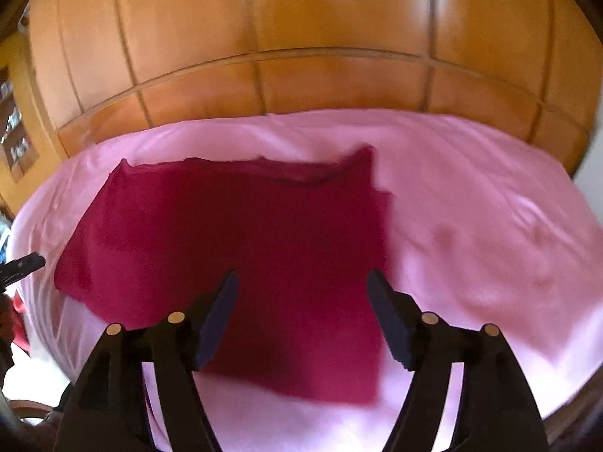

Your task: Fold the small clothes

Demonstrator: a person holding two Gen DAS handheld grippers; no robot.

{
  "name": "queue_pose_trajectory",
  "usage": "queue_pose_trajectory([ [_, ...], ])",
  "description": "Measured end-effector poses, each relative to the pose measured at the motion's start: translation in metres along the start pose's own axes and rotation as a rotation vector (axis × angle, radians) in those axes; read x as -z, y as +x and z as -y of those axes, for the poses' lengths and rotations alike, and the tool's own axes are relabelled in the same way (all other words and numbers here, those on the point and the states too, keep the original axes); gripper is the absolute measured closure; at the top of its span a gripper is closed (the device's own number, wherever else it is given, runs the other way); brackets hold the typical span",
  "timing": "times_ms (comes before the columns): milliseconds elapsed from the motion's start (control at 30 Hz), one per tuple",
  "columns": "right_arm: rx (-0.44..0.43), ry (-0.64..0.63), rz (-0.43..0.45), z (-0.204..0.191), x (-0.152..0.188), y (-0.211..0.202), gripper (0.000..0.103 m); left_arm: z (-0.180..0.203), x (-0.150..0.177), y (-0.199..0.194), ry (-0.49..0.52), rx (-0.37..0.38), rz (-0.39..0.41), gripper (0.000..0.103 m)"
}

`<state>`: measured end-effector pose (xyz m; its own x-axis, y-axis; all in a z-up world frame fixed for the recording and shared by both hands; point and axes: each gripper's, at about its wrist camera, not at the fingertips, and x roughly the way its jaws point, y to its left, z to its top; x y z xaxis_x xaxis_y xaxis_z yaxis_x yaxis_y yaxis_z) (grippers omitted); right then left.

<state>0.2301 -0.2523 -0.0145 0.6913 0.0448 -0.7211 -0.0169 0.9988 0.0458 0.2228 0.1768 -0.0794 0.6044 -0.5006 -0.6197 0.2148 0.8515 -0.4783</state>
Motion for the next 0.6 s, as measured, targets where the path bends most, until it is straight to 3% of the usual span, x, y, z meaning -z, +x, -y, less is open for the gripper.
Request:
queue_pose_trajectory([
  [167,0.075,-0.033,-0.020,-0.013,-0.004,0.035,0.032,0.014,0.010,0.024,0.022,0.074,-0.073,0.046],
  [233,0.070,0.004,-0.054,-0.007,0.000,0.052,0.032,0.020,0.016,0.041,0.064,0.046,-0.118,0.078],
  [300,0.077,0.036,-0.091,0.003,0.009,0.065,0.032,0.023,0.020,0.048,0.096,0.018,-0.125,0.088],
  [433,0.025,0.066,-0.069,0.018,0.022,0.066,0.031,0.017,0.027,0.038,0.086,0.029,-0.123,0.090],
  [600,0.048,0.062,-0.043,0.014,0.027,0.067,0.028,0.015,0.023,0.034,0.057,0.009,-0.118,0.089],
])
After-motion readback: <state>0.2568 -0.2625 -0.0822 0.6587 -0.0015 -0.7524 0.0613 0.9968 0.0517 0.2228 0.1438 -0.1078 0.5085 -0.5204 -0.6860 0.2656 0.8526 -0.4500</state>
